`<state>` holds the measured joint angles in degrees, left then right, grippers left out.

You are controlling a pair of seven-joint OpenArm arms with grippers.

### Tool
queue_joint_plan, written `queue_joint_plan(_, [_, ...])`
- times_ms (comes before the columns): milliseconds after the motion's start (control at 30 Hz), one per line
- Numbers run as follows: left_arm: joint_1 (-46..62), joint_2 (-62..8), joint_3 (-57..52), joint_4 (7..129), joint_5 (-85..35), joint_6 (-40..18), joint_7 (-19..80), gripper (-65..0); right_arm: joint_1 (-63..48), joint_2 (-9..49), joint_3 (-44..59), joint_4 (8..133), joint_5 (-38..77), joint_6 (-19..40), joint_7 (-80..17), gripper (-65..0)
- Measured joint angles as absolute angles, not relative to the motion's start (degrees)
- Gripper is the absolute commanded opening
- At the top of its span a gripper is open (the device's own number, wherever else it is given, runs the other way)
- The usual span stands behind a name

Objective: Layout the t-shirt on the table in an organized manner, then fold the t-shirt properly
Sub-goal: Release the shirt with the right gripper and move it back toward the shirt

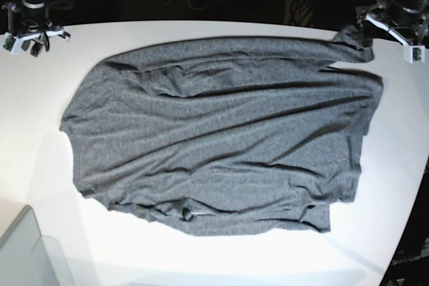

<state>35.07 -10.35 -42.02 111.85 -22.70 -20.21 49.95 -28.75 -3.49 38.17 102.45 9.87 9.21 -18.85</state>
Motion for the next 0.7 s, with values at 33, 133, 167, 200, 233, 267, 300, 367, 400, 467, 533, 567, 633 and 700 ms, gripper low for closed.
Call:
queue_joint_plan(33, [34.0, -10.3, -41.9, 111.7, -21.6, -20.2, 49.8, -7.3, -28.9, -3.5, 38.0, 102.4, 9.9, 9.2, -18.8, -45.2])
queue_joint_plan(133, [31.4, -10.1, -41.8, 109.8, -18.6, -20.4, 48.7, -7.3, -30.1, -3.5, 37.9, 102.4, 9.8, 9.4, -18.9, -45.2])
queue_joint_plan(167, [30.5, -9.3, -41.8, 108.9, -17.3, -20.4, 49.1, -7.3, -30.3, -3.5, 38.0, 102.4, 9.8, 9.4, -18.9, -45.2])
queue_joint_plan(200, [30.0, -8.5, -41.8, 108.1, -16.5, -20.2, 49.6, -7.3, -30.3, -3.5, 38.0, 102.4, 9.8, 9.4, -18.9, -45.2])
queue_joint_plan(233, [29.7, -8.0, -41.8, 107.3, -16.1, -20.3, 49.6, -7.3, -30.2, -3.5, 38.0, 102.4, 9.9, 9.4, -18.9, -45.2])
queue_joint_plan(267, [29.3, -7.7, -41.7, 106.9, -14.9, -20.4, 49.7, -7.3, -30.2, -3.6, 37.9, 102.5, 9.9, 9.4, -18.9, -45.2])
queue_joint_plan(300, [28.6, -7.3, -41.7, 106.7, -13.7, -20.3, 49.8, -7.3, -30.1, -3.6, 37.8, 102.5, 9.9, 9.4, -18.9, -45.2])
queue_joint_plan(367, [28.3, -6.8, -40.8, 106.6, -13.5, -20.2, 49.0, -7.4, -30.1, -3.5, 38.0, 102.5, 9.9, 9.4, -18.9, -45.2])
queue_joint_plan(400, [28.3, -6.8, -39.7, 106.6, -13.0, -20.2, 49.2, -7.5, -30.2, -3.5, 38.0, 102.5, 9.9, 9.4, -18.9, -45.3])
queue_joint_plan(467, [28.6, -6.3, -37.8, 106.1, -12.7, -20.4, 49.3, -7.5, -30.2, -3.5, 38.0, 102.5, 9.9, 9.4, -18.9, -45.4])
queue_joint_plan(533, [29.1, -6.3, -36.0, 104.9, -12.6, -20.4, 49.1, -7.7, -30.2, -3.7, 38.0, 102.5, 9.9, 9.4, -18.9, -45.5])
queue_joint_plan(567, [29.4, -6.2, -35.2, 103.9, -12.8, -20.4, 49.1, -7.7, -30.2, -3.6, 38.0, 102.5, 9.9, 9.4, -18.9, -45.5])
queue_joint_plan(633, [29.5, -6.0, -34.4, 102.1, -12.9, -20.6, 49.6, -7.7, -30.2, -3.6, 38.0, 102.5, 9.9, 9.4, -18.9, -45.5])
queue_joint_plan(700, [29.5, -6.2, -34.4, 101.0, -13.2, -20.6, 49.2, -7.7, -30.2, -3.6, 38.0, 102.5, 9.9, 9.4, -18.9, -45.5])
